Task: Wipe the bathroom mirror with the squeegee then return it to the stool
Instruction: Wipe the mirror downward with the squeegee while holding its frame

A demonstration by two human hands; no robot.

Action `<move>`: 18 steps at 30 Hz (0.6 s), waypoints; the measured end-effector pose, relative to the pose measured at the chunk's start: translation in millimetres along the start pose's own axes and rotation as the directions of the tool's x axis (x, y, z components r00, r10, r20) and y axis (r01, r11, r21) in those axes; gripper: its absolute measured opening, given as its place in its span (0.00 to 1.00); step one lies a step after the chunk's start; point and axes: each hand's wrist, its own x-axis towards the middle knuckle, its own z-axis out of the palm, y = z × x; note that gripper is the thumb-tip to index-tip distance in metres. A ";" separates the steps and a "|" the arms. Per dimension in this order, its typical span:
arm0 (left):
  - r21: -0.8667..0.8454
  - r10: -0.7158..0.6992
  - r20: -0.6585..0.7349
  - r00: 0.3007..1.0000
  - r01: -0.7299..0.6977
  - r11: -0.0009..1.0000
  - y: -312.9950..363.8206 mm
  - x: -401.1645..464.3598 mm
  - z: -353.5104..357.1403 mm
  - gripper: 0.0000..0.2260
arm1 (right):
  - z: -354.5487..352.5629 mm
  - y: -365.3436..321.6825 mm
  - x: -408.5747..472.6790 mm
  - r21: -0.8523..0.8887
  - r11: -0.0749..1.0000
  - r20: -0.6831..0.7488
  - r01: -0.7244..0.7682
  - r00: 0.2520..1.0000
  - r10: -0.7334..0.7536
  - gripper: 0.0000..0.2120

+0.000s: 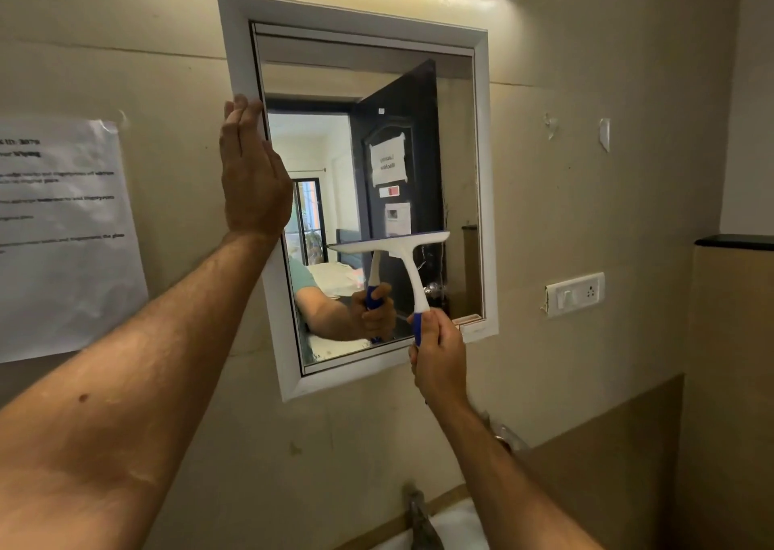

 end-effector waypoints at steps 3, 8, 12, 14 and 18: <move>-0.043 -0.002 0.014 1.000 0.003 0.999 -3.2 -1.4 -2.4 0.24 | 5.4 -26.1 9.8 0.023 0.998 0.001 0.050 0.999 -0.050 0.15; -0.104 -0.024 0.058 0.998 0.030 0.994 -5.8 -15.2 -2.1 0.23 | 13.4 -29.3 13.3 -0.017 0.999 -0.014 0.046 0.999 -0.046 0.12; -0.189 -0.174 0.033 0.984 0.177 0.966 -5.7 -35.1 -4.7 0.19 | 16.6 2.8 -7.0 0.008 1.000 -0.039 -0.002 0.999 0.002 0.12; -0.220 -0.268 0.016 0.963 0.264 0.939 -8.6 -42.1 -7.4 0.18 | 19.9 -4.8 -5.4 0.025 1.000 -0.039 0.017 0.999 -0.016 0.14; -0.218 -0.397 0.066 0.915 0.402 0.889 -15.7 -48.7 -10.5 0.17 | 24.0 -38.2 13.8 -0.007 0.998 -0.028 0.065 0.998 -0.065 0.14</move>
